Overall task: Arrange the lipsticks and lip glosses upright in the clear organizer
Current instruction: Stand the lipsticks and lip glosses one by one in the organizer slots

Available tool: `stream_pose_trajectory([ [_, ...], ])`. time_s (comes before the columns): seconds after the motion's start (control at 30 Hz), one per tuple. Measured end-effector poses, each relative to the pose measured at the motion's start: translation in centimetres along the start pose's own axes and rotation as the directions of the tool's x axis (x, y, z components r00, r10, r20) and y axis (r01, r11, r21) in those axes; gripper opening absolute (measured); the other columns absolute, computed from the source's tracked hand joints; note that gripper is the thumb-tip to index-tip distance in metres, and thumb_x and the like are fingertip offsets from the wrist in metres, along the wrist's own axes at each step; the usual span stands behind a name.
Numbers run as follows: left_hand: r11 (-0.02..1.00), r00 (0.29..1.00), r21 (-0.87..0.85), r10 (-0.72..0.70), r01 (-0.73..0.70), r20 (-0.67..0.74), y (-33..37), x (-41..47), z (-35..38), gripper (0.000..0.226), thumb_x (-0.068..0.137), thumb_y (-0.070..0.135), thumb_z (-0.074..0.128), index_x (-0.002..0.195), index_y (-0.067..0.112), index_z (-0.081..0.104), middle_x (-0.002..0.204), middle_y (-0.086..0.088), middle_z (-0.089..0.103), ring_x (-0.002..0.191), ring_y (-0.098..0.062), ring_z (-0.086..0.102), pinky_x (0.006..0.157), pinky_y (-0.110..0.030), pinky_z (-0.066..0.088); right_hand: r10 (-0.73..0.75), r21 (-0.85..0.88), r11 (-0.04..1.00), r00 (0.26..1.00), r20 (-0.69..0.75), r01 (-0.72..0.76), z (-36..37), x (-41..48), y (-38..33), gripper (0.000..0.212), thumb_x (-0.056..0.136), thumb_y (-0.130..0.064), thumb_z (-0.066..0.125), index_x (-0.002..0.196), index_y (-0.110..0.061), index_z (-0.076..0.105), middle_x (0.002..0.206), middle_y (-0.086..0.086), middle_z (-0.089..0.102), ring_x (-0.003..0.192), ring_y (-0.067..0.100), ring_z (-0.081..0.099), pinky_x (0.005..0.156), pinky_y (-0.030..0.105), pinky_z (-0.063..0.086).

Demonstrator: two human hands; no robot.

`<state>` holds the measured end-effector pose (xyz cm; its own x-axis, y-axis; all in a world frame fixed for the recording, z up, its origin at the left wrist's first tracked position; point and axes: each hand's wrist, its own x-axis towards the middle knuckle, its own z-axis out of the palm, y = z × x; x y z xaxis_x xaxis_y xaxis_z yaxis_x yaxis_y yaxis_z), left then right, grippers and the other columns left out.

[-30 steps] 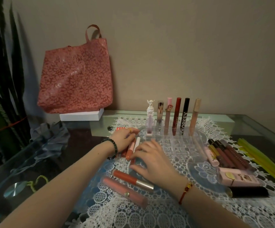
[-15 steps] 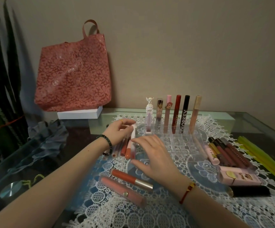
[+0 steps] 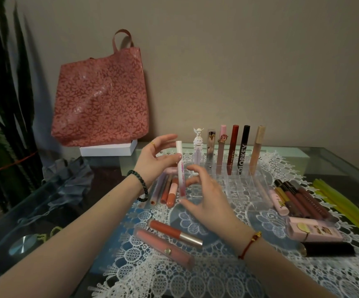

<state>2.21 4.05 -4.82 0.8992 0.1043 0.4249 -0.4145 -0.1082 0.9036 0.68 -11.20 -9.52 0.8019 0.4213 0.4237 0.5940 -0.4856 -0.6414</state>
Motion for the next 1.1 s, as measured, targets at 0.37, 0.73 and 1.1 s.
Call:
stream_pose_trajectory([
  [0.37,0.986,0.993,-0.119,0.111,-0.116,-0.051,0.5,0.8,1.9,0.043,0.076,-0.008,0.062,0.102,0.026,0.055,0.099,0.003,0.061,0.084,-0.001,0.064,0.072,-0.014,0.051,0.118,0.369,0.928,0.983,-0.140,-0.059,-2.7,4.4,-0.6,0.025,0.076,-0.017,0.070,0.097,-0.024,0.058,0.084,-0.001,0.067,0.075,0.009,0.064,0.066,0.016,0.052],
  [0.73,0.983,0.991,-0.160,0.069,-0.088,-0.117,-1.7,1.0,4.5,0.023,0.081,-0.001,0.060,0.098,0.015,0.061,0.091,0.002,0.067,0.081,0.000,0.065,0.076,-0.015,0.051,0.099,0.338,0.941,0.962,-0.254,-0.008,-4.0,6.4,0.7,0.021,0.076,-0.015,0.071,0.083,-0.030,0.059,0.077,-0.007,0.065,0.063,0.001,0.062,0.055,0.009,0.047],
  [1.1,0.998,0.990,0.033,0.054,-0.050,-0.133,-3.8,0.5,4.7,0.023,0.082,0.002,0.060,0.095,0.022,0.064,0.086,0.010,0.067,0.079,0.001,0.064,0.073,-0.013,0.051,0.149,0.292,0.954,0.956,-0.253,-0.071,-3.6,6.4,1.9,0.022,0.075,-0.016,0.072,0.093,-0.023,0.061,0.075,-0.012,0.062,0.058,-0.004,0.059,0.055,0.008,0.046],
])
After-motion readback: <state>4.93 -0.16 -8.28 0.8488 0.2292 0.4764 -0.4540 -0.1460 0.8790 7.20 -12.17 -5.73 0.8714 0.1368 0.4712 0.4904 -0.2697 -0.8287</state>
